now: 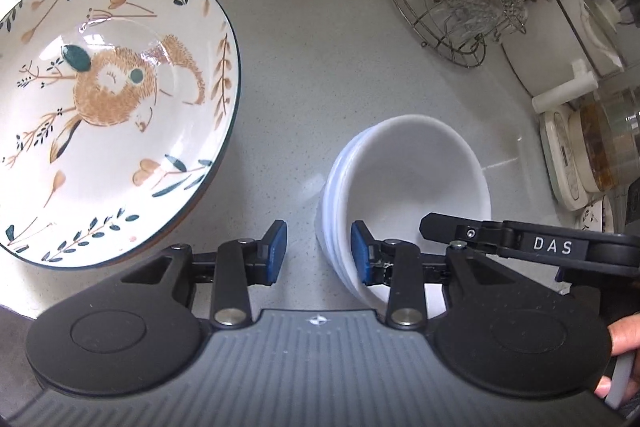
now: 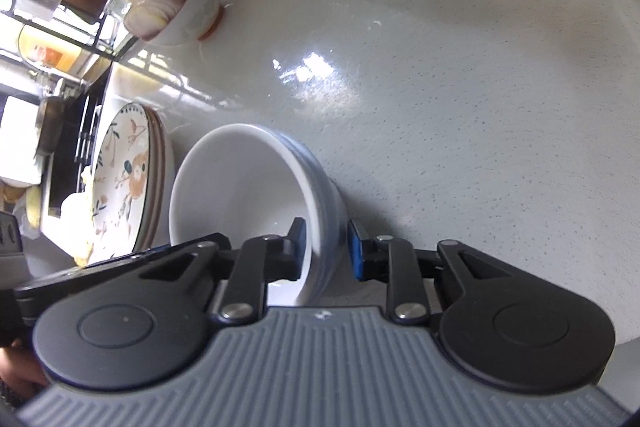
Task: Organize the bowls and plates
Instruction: 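Grip the nested bowls with both grippers and lift them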
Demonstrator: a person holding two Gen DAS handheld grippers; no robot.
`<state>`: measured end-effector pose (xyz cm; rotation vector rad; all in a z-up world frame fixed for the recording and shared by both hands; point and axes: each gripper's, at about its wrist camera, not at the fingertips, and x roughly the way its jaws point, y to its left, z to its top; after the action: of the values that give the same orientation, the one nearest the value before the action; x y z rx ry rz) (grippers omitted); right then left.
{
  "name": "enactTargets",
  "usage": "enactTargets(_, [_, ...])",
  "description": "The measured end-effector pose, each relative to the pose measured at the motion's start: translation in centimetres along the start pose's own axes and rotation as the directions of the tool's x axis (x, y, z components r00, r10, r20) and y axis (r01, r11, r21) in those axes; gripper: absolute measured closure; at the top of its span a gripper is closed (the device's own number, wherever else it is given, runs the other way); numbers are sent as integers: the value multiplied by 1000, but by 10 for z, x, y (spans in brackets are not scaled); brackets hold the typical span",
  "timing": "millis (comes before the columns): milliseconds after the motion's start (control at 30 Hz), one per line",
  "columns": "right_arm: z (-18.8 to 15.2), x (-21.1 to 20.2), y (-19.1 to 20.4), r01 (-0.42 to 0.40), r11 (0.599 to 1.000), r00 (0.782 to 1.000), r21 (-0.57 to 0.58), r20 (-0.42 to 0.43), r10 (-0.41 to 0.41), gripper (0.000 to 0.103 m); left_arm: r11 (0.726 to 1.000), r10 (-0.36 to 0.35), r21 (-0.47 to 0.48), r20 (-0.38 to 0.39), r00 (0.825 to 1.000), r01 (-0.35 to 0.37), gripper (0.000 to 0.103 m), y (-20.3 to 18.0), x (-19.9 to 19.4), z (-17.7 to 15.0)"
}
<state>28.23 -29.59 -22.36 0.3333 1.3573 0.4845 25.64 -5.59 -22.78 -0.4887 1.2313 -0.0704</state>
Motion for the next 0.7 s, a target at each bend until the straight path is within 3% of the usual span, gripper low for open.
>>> enactTargets(433, [3,4,-8,-60,998,998,8,-31,60,79,998,-27,-51,-24,999,26,71,-1,8,-3])
enactTargets(700, [1,3,-8,-54,998,998,41,-10,54,79,1000,3,-5,-46,999,-3,75,-9,10,-3])
